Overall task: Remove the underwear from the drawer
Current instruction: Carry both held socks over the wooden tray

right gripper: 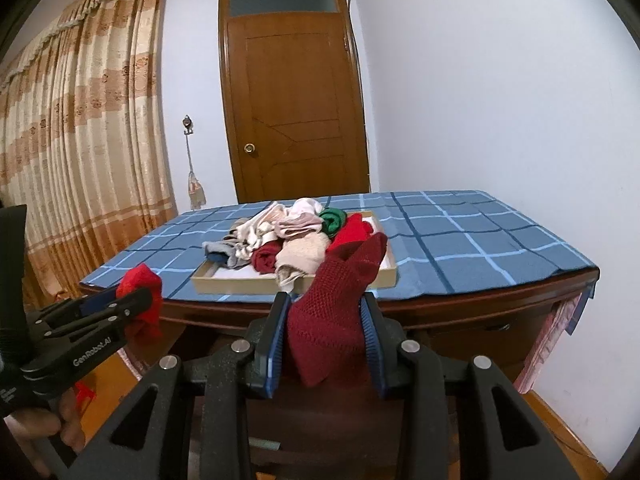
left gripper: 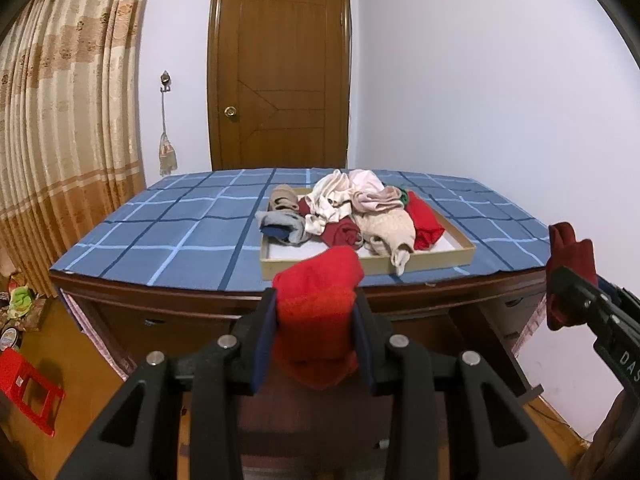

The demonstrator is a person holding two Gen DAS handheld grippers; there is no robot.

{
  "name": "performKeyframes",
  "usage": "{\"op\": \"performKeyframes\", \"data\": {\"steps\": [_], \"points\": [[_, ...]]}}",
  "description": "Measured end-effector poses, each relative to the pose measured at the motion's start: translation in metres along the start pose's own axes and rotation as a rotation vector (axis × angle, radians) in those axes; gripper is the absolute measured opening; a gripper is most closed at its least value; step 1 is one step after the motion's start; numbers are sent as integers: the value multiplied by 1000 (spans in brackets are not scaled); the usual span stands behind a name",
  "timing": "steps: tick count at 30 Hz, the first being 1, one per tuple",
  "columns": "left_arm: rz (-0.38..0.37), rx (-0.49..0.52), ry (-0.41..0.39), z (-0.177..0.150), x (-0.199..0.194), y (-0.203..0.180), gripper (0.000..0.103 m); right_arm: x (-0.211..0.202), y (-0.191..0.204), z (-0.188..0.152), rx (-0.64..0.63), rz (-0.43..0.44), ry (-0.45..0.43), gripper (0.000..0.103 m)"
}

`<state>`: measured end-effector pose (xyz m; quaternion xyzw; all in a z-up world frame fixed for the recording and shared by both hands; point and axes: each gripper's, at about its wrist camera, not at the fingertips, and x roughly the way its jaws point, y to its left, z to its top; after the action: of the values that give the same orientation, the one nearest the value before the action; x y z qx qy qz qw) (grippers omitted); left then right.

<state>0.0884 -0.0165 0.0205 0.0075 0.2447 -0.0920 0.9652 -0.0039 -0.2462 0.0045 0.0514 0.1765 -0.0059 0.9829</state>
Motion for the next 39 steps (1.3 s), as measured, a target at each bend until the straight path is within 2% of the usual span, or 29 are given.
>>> {"op": "performKeyframes", "data": {"steps": [8, 18, 29, 39], "points": [[-6, 17, -3, 30, 33, -9, 34, 32, -12, 33, -9, -33, -31, 37], [15, 32, -6, 63, 73, -14, 34, 81, -21, 66, -39, -67, -30, 37], [39, 43, 23, 77, 118, -18, 34, 132, -32, 75, -60, -114, 12, 37], [59, 38, 28, 82, 140, -11, 34, 152, -36, 75, -88, -156, 28, 37]]}}
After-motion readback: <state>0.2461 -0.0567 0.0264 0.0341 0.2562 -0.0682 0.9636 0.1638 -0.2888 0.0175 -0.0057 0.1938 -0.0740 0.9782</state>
